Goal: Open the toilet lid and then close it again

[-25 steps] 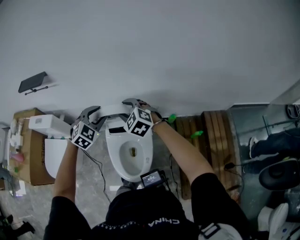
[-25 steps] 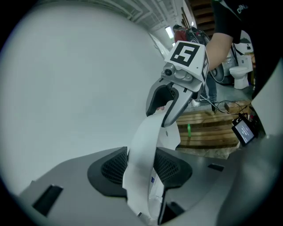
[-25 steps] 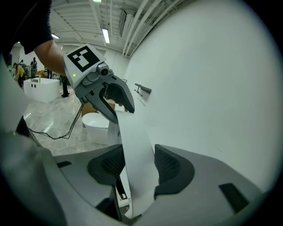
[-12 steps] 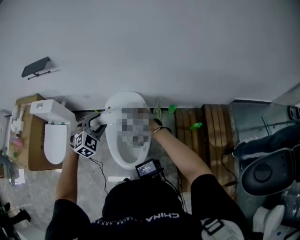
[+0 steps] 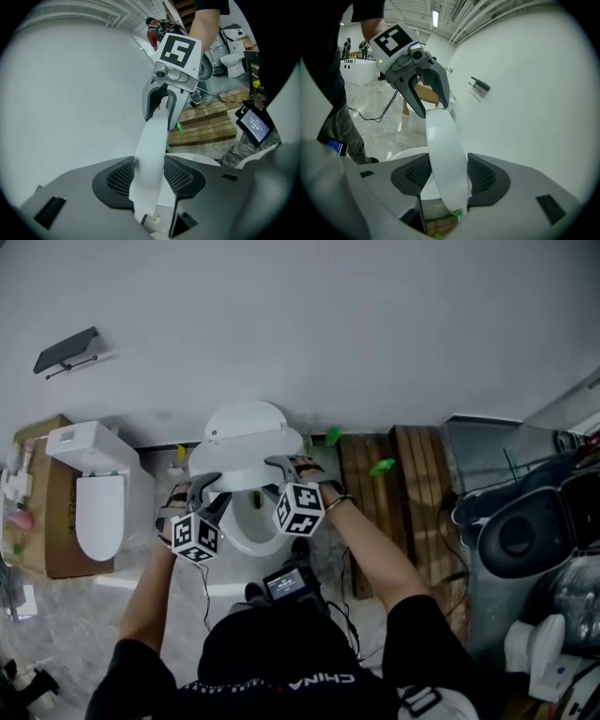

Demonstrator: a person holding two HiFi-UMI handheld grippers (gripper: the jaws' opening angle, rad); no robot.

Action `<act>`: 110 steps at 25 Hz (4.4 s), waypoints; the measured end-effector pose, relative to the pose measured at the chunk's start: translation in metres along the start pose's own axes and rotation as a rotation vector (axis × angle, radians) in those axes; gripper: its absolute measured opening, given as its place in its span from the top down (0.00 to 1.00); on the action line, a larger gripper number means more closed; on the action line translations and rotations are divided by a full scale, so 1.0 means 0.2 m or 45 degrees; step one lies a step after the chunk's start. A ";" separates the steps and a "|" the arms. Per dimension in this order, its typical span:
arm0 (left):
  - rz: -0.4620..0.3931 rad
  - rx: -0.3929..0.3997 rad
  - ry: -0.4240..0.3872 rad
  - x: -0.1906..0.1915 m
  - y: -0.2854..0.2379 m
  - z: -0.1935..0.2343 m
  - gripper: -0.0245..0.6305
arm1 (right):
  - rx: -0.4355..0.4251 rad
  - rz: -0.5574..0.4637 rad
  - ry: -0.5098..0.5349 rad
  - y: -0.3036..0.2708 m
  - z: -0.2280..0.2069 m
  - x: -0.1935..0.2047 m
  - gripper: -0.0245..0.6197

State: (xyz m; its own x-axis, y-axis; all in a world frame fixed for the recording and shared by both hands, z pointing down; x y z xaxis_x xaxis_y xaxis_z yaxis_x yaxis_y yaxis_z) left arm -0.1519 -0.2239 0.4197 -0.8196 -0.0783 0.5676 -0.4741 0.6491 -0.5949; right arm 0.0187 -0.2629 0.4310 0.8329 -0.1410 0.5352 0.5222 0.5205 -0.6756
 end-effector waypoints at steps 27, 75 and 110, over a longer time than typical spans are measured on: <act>0.160 0.001 0.040 0.21 -0.04 -1.02 0.64 | -0.022 -0.077 0.036 -0.03 0.94 0.40 0.55; 0.250 0.003 -0.007 1.08 -0.85 -2.12 0.83 | 0.031 0.034 0.224 -1.01 1.96 1.19 0.52; -0.106 -0.199 0.577 0.02 0.14 -0.82 0.94 | 0.274 0.026 -0.546 0.23 0.79 0.17 0.94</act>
State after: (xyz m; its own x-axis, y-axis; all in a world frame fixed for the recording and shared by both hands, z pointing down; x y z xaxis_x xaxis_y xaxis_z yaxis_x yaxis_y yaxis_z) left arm -0.1150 -0.0817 0.4981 -0.5417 0.1805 0.8210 -0.4493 0.7633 -0.4642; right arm 0.0426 -0.1098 0.4979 0.6680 0.2076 0.7146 0.4190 0.6887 -0.5917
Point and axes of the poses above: the fingertips, and each gripper's own axes: y backward along the fingers, z to its left, x out of its underside, the point moved 10 cm from there along y, backward along the fingers, and after that the axes turned 1 degree about x, right-handed, at the moved point
